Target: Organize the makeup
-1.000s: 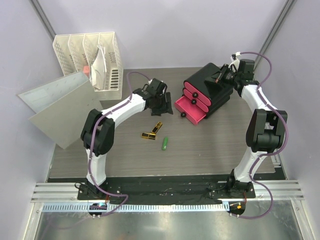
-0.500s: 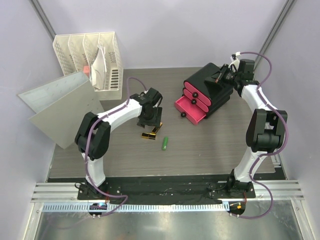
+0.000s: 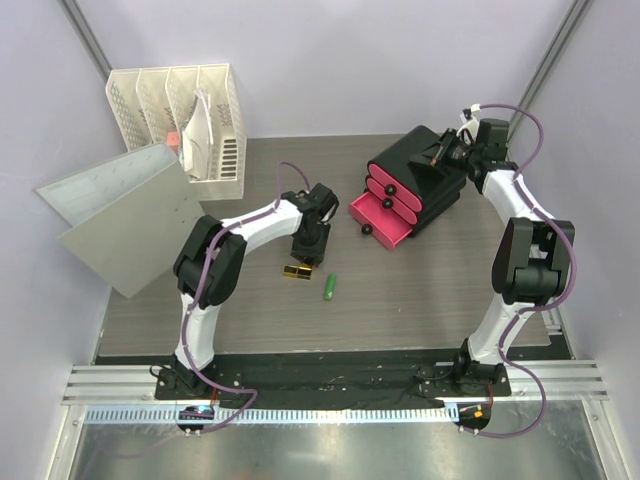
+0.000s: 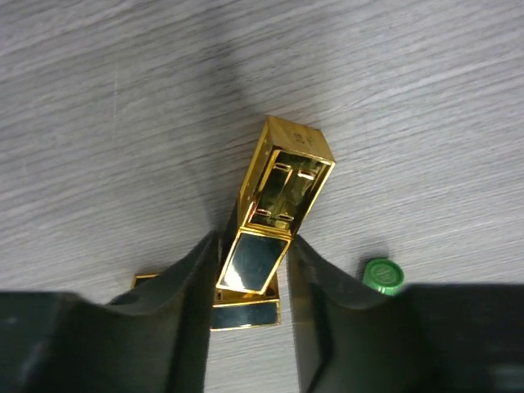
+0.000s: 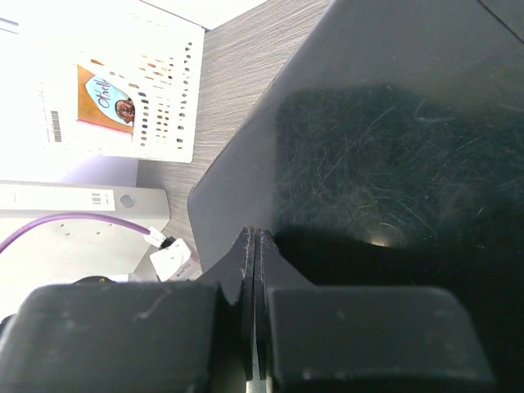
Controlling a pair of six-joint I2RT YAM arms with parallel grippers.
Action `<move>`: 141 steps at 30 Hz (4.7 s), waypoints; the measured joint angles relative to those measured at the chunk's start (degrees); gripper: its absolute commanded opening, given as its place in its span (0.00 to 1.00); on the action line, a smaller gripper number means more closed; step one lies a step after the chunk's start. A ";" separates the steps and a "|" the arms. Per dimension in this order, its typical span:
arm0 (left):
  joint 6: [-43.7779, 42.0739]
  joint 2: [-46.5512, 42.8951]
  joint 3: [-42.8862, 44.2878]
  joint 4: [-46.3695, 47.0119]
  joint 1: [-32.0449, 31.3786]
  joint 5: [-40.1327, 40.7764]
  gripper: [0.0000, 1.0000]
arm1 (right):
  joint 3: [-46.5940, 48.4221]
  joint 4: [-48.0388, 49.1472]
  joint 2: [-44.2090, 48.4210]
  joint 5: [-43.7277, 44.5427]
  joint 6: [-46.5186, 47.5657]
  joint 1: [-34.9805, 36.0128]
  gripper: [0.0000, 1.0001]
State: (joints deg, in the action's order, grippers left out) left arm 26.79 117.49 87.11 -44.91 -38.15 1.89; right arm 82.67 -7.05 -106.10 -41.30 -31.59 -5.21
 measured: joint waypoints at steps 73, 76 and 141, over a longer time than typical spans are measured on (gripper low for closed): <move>7.72 -13.88 -2.19 7.34 -0.39 -8.24 0.66 | 0.57 0.31 -0.76 -1.01 -0.04 0.00 0.01; 5.92 -14.56 -4.83 4.63 -0.85 -7.23 0.66 | 0.57 0.31 -0.76 -1.01 -0.04 0.02 0.01; 36.04 9.66 20.24 19.87 -2.86 -11.32 0.00 | -1.25 1.66 0.00 -1.18 -0.04 0.28 0.01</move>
State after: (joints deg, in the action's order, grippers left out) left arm 62.83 127.15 107.35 -25.04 -41.01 -9.43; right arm 81.43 -5.39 -106.10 -42.48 -31.64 -4.93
